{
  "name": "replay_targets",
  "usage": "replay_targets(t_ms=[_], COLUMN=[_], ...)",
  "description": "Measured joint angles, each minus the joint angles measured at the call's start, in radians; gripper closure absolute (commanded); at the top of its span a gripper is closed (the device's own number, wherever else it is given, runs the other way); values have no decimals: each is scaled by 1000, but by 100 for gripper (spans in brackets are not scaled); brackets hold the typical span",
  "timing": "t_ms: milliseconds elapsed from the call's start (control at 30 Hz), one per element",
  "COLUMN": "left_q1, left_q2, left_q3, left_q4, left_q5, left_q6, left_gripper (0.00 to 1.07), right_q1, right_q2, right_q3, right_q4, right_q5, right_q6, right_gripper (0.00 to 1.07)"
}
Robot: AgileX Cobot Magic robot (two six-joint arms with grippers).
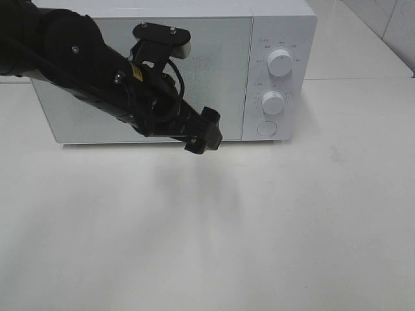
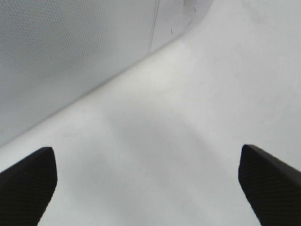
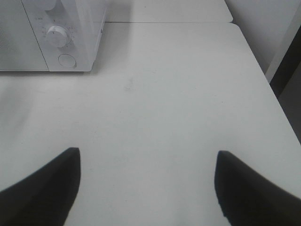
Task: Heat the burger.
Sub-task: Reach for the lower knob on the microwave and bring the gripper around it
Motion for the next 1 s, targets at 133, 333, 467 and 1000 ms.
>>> replay_targets(t_ms=[133,333,467,1000], left_q1=[0,4,9,363], left_q2=[-28,-83,-131,-316], left_q3=[0,0,0,0], left_q4=[0,4,21,22], left_q5=[129,335,483,750], left_q6=[0,0,-14,-50], left_gripper=[7,7,7,7], right_q1=[0,0,0,0], right_q2=[0,0,0,0], right_q3=[0,0,0,0], right_q4=[0,0,0,0], right_q5=[0,0,0,0], right_q6=[0,0,0,0], right_gripper=[31,31,31,31])
